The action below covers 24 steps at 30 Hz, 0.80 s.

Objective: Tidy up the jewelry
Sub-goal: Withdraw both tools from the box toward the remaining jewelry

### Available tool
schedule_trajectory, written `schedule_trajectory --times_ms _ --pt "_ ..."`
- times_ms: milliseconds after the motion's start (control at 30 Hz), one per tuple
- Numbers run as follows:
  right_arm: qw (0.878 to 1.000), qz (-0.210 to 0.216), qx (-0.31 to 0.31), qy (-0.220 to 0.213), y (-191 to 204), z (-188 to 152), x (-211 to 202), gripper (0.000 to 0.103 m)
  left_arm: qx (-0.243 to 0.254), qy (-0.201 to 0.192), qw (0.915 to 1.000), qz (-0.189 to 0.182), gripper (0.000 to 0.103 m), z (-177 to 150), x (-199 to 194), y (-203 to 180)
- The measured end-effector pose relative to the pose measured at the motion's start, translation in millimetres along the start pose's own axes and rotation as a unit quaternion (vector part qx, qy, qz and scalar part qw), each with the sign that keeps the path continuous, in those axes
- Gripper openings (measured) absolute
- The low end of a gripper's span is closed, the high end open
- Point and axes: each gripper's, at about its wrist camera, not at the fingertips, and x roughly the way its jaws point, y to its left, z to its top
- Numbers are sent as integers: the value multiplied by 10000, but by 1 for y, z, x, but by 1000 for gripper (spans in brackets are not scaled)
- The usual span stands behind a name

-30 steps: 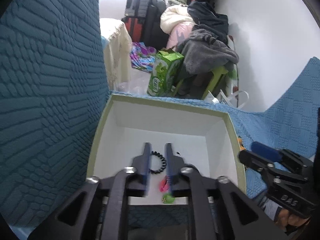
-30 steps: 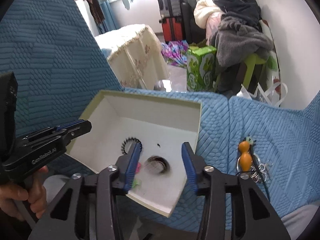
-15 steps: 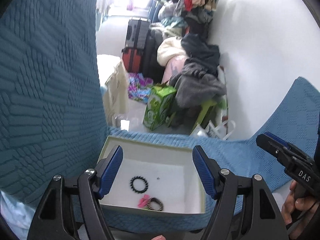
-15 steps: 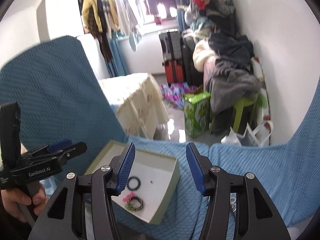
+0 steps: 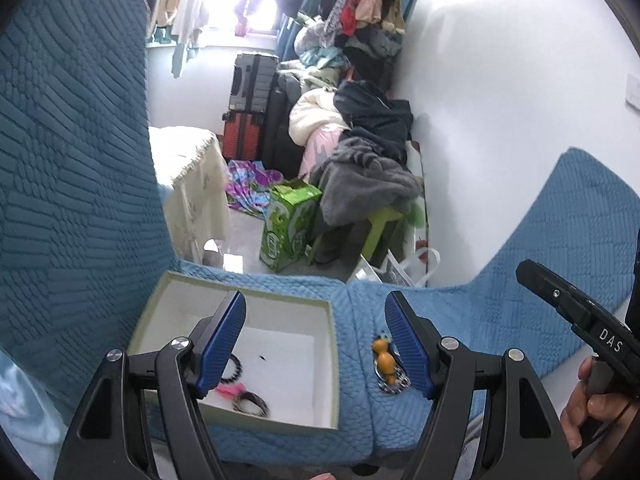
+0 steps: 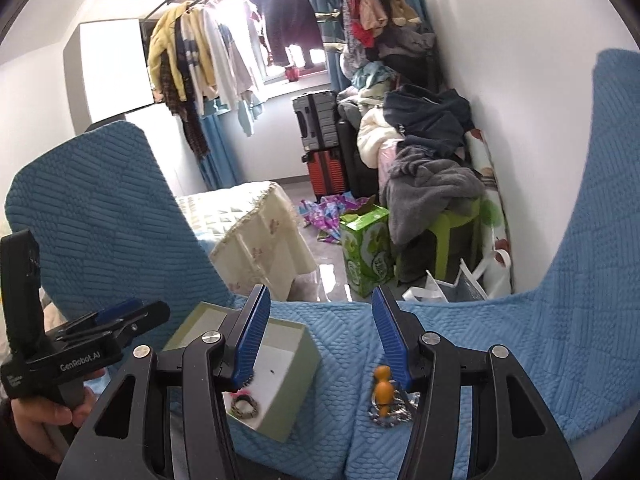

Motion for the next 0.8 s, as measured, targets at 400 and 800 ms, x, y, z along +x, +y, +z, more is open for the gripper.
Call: schedule_trajectory --times_ms 400,800 --pt "9976 -478 337 380 -68 -61 0 51 1 497 9980 -388 71 -47 33 -57" --pt "9910 -363 624 1128 -115 -120 30 33 -31 1147 9899 -834 70 -99 90 -102"
